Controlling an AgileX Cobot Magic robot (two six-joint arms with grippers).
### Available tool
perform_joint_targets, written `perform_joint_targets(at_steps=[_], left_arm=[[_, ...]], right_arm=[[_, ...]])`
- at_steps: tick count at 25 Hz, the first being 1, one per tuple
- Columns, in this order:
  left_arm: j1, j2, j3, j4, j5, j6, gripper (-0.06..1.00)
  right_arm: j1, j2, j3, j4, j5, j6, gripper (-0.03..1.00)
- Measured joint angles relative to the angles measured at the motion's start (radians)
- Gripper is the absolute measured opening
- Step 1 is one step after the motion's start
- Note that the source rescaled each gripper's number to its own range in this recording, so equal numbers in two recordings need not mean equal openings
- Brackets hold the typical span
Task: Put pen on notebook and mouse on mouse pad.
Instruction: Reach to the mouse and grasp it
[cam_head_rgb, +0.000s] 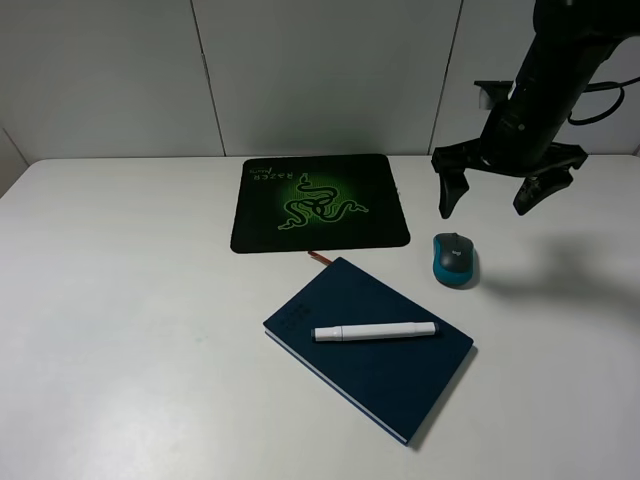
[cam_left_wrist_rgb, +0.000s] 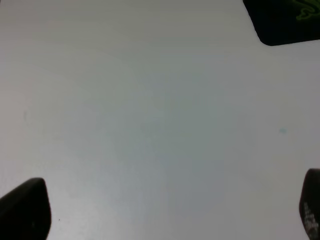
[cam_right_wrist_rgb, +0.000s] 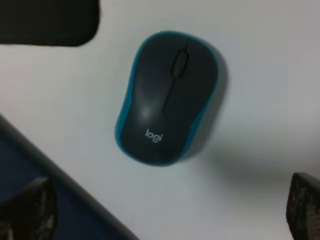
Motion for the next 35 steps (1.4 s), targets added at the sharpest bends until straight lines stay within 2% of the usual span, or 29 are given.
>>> perform_joint_targets(at_steps=[13,35], left_arm=[[0.0,0.0,0.0,0.0,0.0,0.0,1.0],[0.0,0.0,0.0,0.0,0.0,0.0,1.0]], right_arm=[[0.0,0.116,-0.009,0.06,-0.059,-0.016,1.0],[0.0,0.258,-0.012,0.055,-0.126,0.004,1.0]])
